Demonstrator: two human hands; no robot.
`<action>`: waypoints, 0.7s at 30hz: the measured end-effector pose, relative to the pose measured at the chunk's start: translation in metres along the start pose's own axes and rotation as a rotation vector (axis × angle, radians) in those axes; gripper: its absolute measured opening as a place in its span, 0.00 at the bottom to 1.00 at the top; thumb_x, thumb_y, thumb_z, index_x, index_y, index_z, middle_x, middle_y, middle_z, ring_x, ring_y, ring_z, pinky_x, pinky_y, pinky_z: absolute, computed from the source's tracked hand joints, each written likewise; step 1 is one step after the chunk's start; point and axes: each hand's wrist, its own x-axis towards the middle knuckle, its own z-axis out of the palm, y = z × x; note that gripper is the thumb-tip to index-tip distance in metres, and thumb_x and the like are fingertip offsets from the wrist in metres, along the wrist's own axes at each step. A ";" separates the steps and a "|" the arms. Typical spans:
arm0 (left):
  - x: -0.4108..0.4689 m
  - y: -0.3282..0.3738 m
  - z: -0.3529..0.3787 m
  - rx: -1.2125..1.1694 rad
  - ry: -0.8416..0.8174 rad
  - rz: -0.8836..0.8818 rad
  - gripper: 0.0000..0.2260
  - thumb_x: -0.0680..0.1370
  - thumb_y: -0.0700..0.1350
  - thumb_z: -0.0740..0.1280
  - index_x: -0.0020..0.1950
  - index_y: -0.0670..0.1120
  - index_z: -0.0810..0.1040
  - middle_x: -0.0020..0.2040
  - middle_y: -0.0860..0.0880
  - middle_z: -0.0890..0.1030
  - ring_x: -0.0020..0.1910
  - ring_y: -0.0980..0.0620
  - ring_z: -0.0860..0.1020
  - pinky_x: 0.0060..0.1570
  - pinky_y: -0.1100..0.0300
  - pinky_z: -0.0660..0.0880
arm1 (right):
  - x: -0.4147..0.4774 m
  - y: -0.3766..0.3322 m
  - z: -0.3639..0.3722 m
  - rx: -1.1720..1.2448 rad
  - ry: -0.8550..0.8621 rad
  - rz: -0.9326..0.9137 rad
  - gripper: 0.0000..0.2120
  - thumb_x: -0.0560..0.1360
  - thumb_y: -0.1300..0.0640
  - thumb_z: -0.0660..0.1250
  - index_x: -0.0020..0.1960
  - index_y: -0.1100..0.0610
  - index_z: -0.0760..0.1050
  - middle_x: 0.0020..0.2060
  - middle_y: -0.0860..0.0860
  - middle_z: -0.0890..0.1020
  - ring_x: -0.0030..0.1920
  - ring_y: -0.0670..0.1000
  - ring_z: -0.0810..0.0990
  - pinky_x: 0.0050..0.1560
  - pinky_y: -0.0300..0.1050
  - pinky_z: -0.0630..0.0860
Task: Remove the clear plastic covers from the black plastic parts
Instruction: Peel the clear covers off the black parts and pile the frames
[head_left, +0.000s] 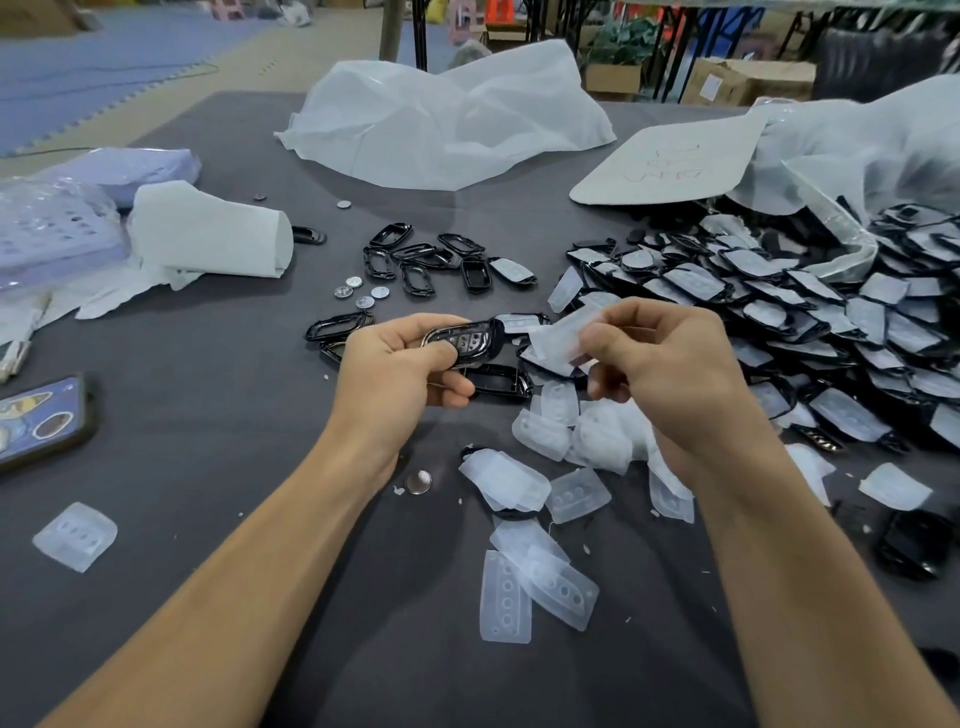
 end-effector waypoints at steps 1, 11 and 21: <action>-0.001 0.001 0.000 -0.002 -0.006 -0.002 0.14 0.79 0.28 0.64 0.49 0.44 0.86 0.35 0.44 0.84 0.27 0.52 0.80 0.29 0.61 0.79 | -0.002 -0.002 0.003 0.048 -0.002 0.005 0.10 0.76 0.69 0.71 0.38 0.60 0.80 0.31 0.57 0.84 0.24 0.50 0.73 0.25 0.35 0.69; -0.001 -0.004 -0.001 -0.009 0.005 -0.038 0.11 0.79 0.29 0.64 0.48 0.43 0.81 0.33 0.48 0.84 0.30 0.52 0.83 0.31 0.60 0.81 | -0.013 0.000 0.037 0.229 0.018 0.085 0.06 0.76 0.67 0.71 0.40 0.61 0.80 0.26 0.54 0.78 0.24 0.48 0.70 0.26 0.37 0.68; -0.003 -0.007 0.002 0.012 -0.030 -0.028 0.08 0.79 0.31 0.67 0.51 0.42 0.82 0.38 0.45 0.87 0.33 0.50 0.86 0.33 0.60 0.82 | -0.006 0.011 0.037 0.147 0.054 0.031 0.11 0.71 0.68 0.76 0.35 0.56 0.81 0.30 0.51 0.82 0.33 0.48 0.78 0.34 0.37 0.74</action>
